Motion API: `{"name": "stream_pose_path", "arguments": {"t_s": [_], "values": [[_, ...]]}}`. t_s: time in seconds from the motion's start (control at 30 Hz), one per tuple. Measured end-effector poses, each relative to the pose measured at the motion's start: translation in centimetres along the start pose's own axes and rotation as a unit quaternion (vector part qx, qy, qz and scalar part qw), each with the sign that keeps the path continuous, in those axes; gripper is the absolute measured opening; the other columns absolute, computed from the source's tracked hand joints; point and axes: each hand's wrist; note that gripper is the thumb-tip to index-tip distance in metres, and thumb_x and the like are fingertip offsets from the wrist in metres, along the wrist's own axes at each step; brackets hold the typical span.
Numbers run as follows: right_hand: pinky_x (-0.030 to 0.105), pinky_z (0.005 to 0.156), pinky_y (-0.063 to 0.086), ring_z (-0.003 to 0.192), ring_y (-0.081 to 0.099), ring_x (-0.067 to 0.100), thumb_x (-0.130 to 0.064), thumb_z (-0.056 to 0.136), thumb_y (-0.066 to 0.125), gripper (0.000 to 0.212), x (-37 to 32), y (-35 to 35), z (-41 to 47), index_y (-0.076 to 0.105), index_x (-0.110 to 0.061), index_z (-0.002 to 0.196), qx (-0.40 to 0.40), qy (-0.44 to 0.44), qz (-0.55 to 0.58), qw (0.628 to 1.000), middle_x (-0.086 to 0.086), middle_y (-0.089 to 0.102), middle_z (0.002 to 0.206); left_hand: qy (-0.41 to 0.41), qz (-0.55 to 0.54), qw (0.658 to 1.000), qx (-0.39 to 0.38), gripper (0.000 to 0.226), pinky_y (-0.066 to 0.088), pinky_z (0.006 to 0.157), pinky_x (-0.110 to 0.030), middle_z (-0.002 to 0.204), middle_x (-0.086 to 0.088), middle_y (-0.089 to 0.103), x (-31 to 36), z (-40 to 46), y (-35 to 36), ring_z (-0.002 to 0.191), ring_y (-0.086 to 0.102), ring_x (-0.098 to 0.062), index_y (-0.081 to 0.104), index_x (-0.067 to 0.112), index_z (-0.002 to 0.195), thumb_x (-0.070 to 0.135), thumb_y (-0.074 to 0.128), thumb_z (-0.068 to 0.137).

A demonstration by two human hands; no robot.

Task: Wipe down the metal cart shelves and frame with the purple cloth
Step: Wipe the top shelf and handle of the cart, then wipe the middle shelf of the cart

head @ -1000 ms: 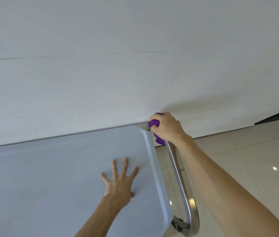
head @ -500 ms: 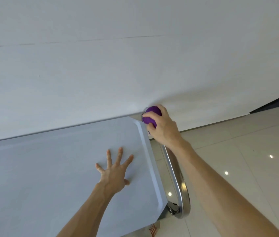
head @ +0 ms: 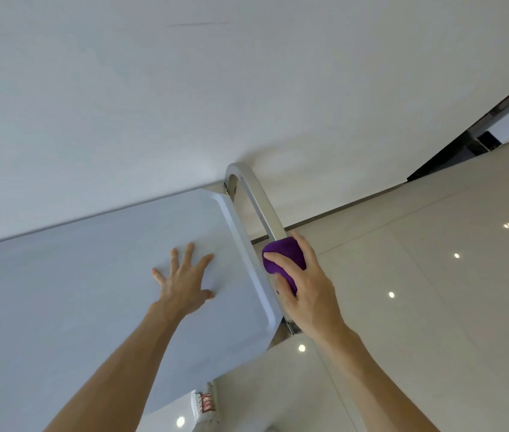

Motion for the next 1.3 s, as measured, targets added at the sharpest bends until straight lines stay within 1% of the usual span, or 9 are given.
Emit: {"name": "stream_pose_path", "arguments": {"t_s": [0.17, 0.3, 0.47, 0.57, 0.67, 0.77, 0.9, 1.1, 1.3], "values": [[0.030, 0.091, 0.057, 0.137, 0.037, 0.015, -0.023, 0.096, 0.060, 0.046, 1.2, 0.9, -3.9, 0.046, -0.043, 0.134, 0.048, -0.029, 0.030, 0.998, -0.005, 0.022, 0.158, 0.080, -0.051, 0.988, 0.122, 0.050, 0.020, 0.118, -0.054, 0.160, -0.005, 0.021, 2.3, -5.2, 4.1, 0.146, 0.023, -0.025, 0.041, 0.027, 0.144, 0.029, 0.056, 0.097], [0.034, 0.090, 0.058, 0.137, 0.036, 0.018, -0.020, 0.096, 0.061, 0.047, 2.3, 2.3, -6.5, 0.046, -0.040, 0.135, 0.082, -0.039, 0.045, 0.995, 0.000, 0.023, 0.157, 0.095, -0.083, 0.977, 0.170, 0.043, 0.023, 0.118, -0.047, 0.157, -0.001, 0.031, 4.2, -10.1, 8.7, 0.143, 0.030, -0.024, 0.047, 0.031, 0.139, 0.036, 0.055, 0.097], [0.027, 0.087, 0.057, 0.131, 0.043, 0.017, -0.014, 0.096, 0.058, 0.031, 3.7, 3.9, -7.8, 0.059, -0.029, 0.123, 0.141, -0.082, 0.087, 0.983, 0.002, 0.026, 0.154, 0.079, 0.035, 0.985, 0.150, 0.056, 0.004, 0.120, -0.054, 0.163, -0.002, 0.014, 5.0, -12.8, 14.2, 0.151, 0.005, -0.030, 0.027, 0.036, 0.151, 0.053, 0.039, 0.099], [0.024, 0.083, 0.058, 0.128, 0.045, 0.011, -0.012, 0.095, 0.058, 0.029, 4.9, 4.3, -7.9, 0.059, -0.029, 0.118, 0.149, -0.107, 0.132, 0.974, 0.001, 0.027, 0.153, 0.075, 0.052, 0.976, 0.199, 0.051, 0.020, 0.114, -0.063, 0.156, -0.010, 0.035, 6.0, -12.9, 15.1, 0.145, 0.025, -0.038, 0.047, 0.025, 0.142, 0.050, 0.047, 0.097], [0.022, 0.078, 0.059, 0.122, 0.051, 0.003, -0.002, 0.094, 0.058, 0.032, 6.8, 5.6, -9.3, 0.058, -0.024, 0.117, 0.151, -0.153, 0.190, 0.958, -0.001, 0.026, 0.150, 0.100, 0.071, 0.946, 0.299, 0.046, 0.037, 0.100, -0.069, 0.137, -0.017, 0.057, 6.2, -12.5, 16.8, 0.129, 0.049, -0.044, 0.063, 0.015, 0.126, 0.046, 0.046, 0.095], [0.015, 0.077, 0.055, 0.109, 0.057, -0.006, 0.008, 0.092, 0.056, 0.035, 8.4, 8.3, -11.1, 0.057, -0.019, 0.113, 0.175, -0.161, 0.233, 0.943, 0.002, 0.029, 0.146, 0.110, 0.088, 0.924, 0.357, 0.050, 0.036, 0.102, -0.068, 0.137, -0.016, 0.056, 5.4, -11.6, 18.7, 0.130, 0.048, -0.043, 0.060, 0.016, 0.128, 0.045, 0.034, 0.096], [0.040, 0.088, 0.054, 0.119, 0.052, 0.021, 0.008, 0.087, 0.055, 0.033, 9.1, 11.1, -11.6, 0.056, -0.016, 0.110, 0.220, -0.155, 0.288, 0.919, 0.011, 0.035, 0.140, 0.107, 0.116, 0.884, 0.440, 0.043, 0.032, 0.106, -0.062, 0.138, -0.015, 0.054, 4.6, -10.2, 21.0, 0.130, 0.046, -0.043, 0.056, 0.016, 0.131, 0.041, 0.042, 0.099], [0.031, 0.076, 0.052, 0.110, 0.055, 0.028, -0.011, 0.088, 0.058, 0.022, 10.2, 13.8, -11.7, 0.052, -0.024, 0.105, 0.254, -0.220, 0.350, 0.874, 0.020, 0.040, 0.132, 0.110, 0.169, 0.812, 0.547, 0.037, 0.033, 0.101, -0.056, 0.132, -0.015, 0.056, 3.7, -7.7, 23.0, 0.122, 0.050, -0.043, 0.051, 0.017, 0.129, 0.037, 0.046, 0.098], [0.015, 0.073, 0.048, 0.092, 0.058, 0.006, -0.021, 0.098, 0.058, 0.021, 12.3, 17.6, -11.8, 0.046, -0.029, 0.113, 0.307, -0.243, 0.395, 0.831, 0.002, 0.054, 0.116, 0.091, 0.227, 0.736, 0.632, 0.029, 0.033, 0.094, -0.052, 0.114, -0.007, 0.064, 3.2, -6.2, 24.0, 0.104, 0.058, -0.038, 0.054, 0.019, 0.120, 0.036, 0.043, 0.100]]}}
Point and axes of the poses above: each hand's wrist, its own z-axis towards the middle knuckle, its own y-axis out of the palm, x = y × z
